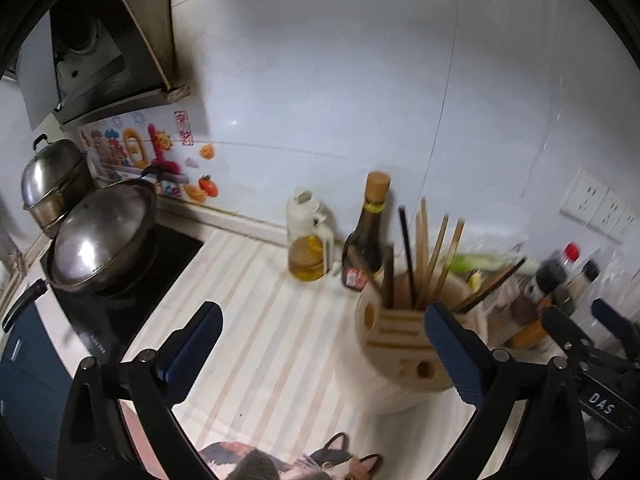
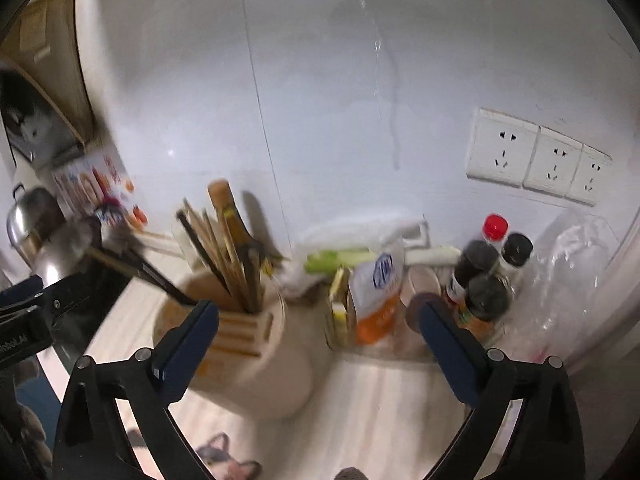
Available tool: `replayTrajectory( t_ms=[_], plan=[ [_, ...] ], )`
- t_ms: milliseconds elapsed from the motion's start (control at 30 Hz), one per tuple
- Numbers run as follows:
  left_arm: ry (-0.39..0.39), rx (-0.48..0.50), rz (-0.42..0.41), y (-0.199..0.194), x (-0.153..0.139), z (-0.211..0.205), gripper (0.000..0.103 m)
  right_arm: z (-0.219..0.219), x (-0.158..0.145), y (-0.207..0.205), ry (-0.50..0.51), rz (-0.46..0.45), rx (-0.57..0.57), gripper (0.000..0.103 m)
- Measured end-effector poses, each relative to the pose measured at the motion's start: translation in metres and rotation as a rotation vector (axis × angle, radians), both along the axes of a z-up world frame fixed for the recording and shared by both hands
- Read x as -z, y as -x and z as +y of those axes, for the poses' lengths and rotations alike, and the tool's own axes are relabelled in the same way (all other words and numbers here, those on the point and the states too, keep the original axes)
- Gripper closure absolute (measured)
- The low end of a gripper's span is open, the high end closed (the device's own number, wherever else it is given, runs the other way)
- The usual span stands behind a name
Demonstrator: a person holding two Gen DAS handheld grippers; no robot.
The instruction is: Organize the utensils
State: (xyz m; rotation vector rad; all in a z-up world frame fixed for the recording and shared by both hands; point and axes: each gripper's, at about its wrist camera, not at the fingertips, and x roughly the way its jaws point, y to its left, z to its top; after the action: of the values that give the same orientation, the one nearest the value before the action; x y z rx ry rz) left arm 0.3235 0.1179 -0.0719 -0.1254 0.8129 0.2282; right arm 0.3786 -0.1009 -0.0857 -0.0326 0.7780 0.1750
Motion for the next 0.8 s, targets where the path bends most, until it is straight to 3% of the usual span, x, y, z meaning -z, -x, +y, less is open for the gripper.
replayTrajectory(
  t_ms=[233, 400, 633, 800],
  plan=[
    [-0.013, -0.015, 0.004, 0.022, 0.005, -0.015, 0.0, 0.002, 0.003, 0.015, 0.034, 0.014, -0.03, 0.0],
    [-0.014, -0.037, -0.036, 0.05, -0.01, -0.023, 0.0, -0.003, -0.01, 0.036, 0.048, -0.025, -0.033, 0.0],
    [-0.029, -0.023, -0.099, 0.109, -0.045, -0.032, 0.0, -0.011, -0.046, 0.102, 0.05, -0.092, -0.019, 0.0],
    [-0.03, 0.011, -0.143, 0.165, -0.069, -0.033, 0.0, -0.018, -0.082, 0.174, 0.063, -0.172, 0.036, 0.0]
  ],
)
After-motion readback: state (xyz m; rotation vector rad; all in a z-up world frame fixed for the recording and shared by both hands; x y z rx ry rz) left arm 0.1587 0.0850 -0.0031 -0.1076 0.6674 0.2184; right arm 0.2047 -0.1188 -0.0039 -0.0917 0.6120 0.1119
